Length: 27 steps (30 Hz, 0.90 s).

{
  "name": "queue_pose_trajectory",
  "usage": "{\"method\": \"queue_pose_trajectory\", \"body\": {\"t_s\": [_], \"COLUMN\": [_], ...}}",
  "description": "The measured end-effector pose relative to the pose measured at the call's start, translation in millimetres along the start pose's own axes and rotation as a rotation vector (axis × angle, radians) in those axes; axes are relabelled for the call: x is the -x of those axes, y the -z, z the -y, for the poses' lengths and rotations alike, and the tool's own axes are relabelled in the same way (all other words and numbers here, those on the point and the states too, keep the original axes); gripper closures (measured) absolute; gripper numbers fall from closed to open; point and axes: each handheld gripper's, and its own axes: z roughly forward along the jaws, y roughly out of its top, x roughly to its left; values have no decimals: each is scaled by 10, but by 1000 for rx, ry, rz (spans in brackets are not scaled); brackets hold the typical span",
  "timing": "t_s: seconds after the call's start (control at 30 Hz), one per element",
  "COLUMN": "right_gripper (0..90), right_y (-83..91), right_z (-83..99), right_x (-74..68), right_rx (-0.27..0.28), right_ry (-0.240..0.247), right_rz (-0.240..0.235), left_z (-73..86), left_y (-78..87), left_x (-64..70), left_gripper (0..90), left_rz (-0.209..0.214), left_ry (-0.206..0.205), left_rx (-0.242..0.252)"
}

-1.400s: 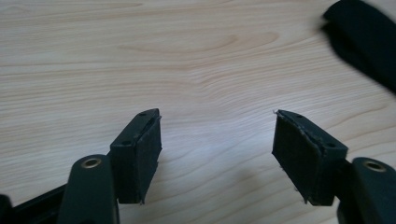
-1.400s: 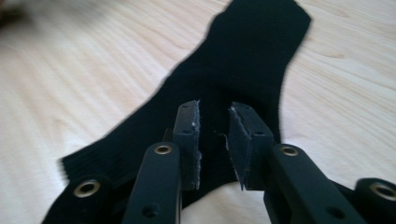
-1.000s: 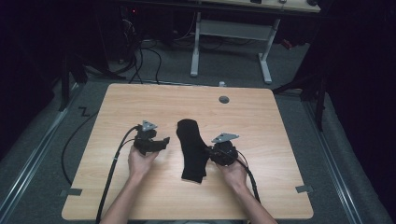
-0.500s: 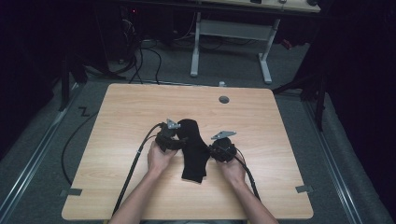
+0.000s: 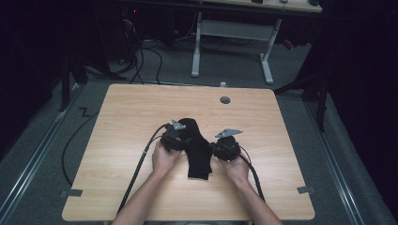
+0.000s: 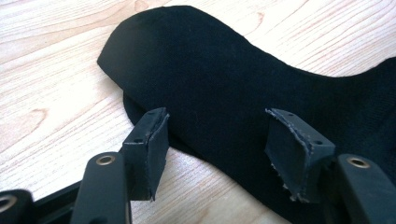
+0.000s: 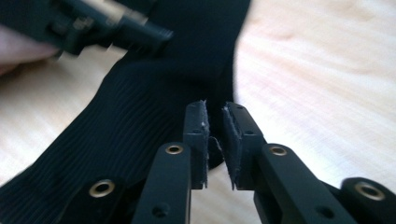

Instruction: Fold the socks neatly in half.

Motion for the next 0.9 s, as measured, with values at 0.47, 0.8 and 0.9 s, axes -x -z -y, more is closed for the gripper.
{"method": "queue_pose_trajectory", "body": {"t_s": [0.47,0.8,0.9], "right_gripper": [731,886,892], "right_y": [-78,-99,-90], "right_z": [94,86,81], "right_x": [-211,-294,-300], "right_rx": [-56,-86,-84], "right_ry": [55,129,137], "right_rz": [-88,-95,-90], "left_z": [1,-4,-3], "left_y": [-9,-9,-14], "left_x": [28,43,27], "left_gripper": [387,383,378], "left_rz": [-15,-28,-18], "left_ry": [-25,-30,-16], "left_rx": [1,-4,-4]}}
